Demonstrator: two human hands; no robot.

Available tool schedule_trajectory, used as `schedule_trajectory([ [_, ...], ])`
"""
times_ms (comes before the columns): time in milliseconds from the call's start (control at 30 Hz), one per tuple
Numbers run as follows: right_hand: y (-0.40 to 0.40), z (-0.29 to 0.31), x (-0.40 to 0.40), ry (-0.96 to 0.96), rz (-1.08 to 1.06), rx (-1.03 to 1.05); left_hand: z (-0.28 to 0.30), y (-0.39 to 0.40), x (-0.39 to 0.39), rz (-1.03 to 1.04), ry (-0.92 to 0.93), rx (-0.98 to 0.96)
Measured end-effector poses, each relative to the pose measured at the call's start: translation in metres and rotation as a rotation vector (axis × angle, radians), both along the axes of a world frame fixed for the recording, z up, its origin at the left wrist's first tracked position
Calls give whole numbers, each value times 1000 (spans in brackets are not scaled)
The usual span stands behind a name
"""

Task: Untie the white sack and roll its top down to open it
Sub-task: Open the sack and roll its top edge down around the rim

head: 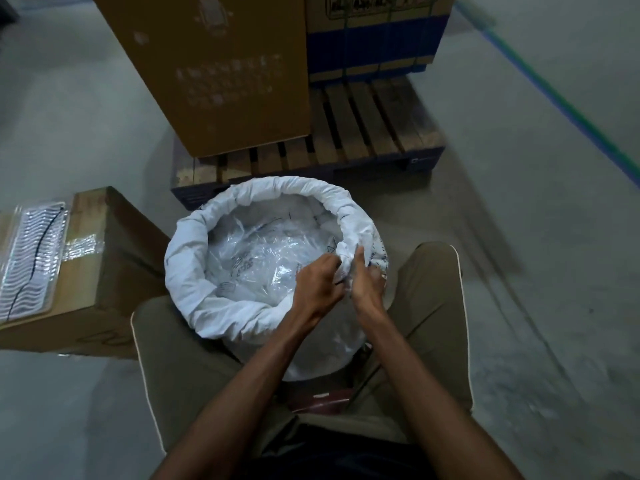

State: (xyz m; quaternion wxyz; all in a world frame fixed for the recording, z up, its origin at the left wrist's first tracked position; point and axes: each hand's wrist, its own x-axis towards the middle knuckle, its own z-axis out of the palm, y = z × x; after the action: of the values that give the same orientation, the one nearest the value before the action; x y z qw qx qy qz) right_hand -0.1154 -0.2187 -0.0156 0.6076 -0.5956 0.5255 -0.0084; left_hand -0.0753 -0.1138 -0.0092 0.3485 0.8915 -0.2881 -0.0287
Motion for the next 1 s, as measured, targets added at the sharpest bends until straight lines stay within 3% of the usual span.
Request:
schedule_trajectory([
  [233,-5,21,16,-30,-169,173,-8,29,-21,-264,-38,79],
  [367,-6,8,12,-136,-269,471,-6,54,-37,-92,230,-133],
  [433,1,15,9,-153,-285,578,-6,64,-32,14,230,-188],
  [500,3,19,7,-191,-326,589,-2,69,-27,63,167,-69],
  [600,4,16,1,-227,-217,662,2,68,-22,75,388,188],
  [667,7,19,-10,-248,-243,681,2,65,-17,15,486,244],
  [800,14,13,-20,-368,-328,640,-5,60,-21,-13,372,218],
  [900,28,0,-28,-301,-256,386,-9,55,-35,56,187,204],
  [1000,50,1,-46,-156,-160,234,-16,45,-53,-36,-104,286],
])
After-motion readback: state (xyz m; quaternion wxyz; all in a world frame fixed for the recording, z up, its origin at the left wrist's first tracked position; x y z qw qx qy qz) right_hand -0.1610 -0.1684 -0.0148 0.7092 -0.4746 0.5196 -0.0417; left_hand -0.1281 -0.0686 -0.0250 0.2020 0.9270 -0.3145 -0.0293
